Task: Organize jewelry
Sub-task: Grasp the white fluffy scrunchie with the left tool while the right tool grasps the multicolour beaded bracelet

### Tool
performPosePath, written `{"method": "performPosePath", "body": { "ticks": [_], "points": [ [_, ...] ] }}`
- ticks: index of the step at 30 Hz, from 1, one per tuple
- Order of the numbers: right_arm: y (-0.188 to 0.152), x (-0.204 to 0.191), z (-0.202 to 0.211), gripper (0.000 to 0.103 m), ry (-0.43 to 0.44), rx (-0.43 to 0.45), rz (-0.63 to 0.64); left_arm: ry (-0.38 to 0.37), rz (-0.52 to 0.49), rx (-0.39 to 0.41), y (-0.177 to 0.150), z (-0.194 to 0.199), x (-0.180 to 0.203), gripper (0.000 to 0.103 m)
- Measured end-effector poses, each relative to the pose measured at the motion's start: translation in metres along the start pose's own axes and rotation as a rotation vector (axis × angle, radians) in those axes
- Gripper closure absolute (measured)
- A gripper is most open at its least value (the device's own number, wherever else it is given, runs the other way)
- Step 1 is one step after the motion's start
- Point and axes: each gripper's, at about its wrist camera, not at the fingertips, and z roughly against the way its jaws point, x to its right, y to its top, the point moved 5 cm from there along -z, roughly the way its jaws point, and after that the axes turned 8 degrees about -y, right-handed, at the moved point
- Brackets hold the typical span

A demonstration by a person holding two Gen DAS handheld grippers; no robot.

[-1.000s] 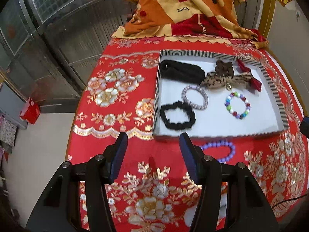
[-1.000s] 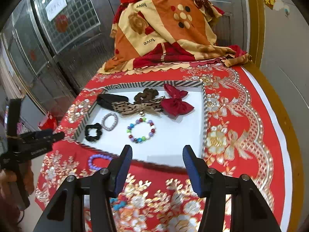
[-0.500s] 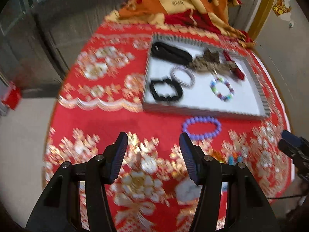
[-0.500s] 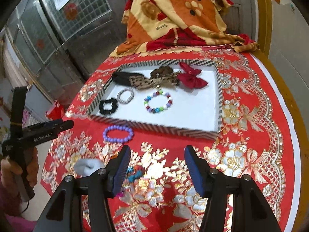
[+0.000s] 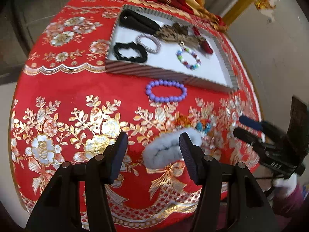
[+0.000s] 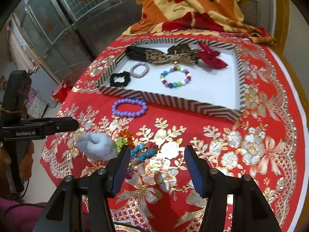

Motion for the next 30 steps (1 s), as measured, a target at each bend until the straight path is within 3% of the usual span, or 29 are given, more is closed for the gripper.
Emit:
{"method": "performPosePath", "body": {
  "ticks": [5, 8, 14, 23, 30],
  "points": [
    [-0.006, -0.017, -0.013, 0.050, 0.043, -0.043, 0.048, -0.028, -0.012, -0.043, -0.007, -0.011, 0.005, 0.048],
    [-0.009, -0.030, -0.024, 0.057, 0.078, -0.065, 0.081, -0.013, -0.031, -0.041, -0.006, -0.016, 0.005, 0.048],
    [-0.011, -0.034, -0.045, 0.061, 0.129, -0.117, 0.057, -0.015, -0.076, -0.051, -0.005, -0.027, 0.009, 0.047],
    [-0.011, -0.042, -0.050, 0.065, 0.111, -0.122, 0.111, -0.003, -0.109, -0.046, -0.004, -0.026, 0.013, 0.047],
    [-0.011, -0.045, -0.050, 0.065, 0.114, -0.121, 0.140, -0.054, -0.149, -0.075, -0.006, -0.017, 0.020, 0.047]
  ]
}}
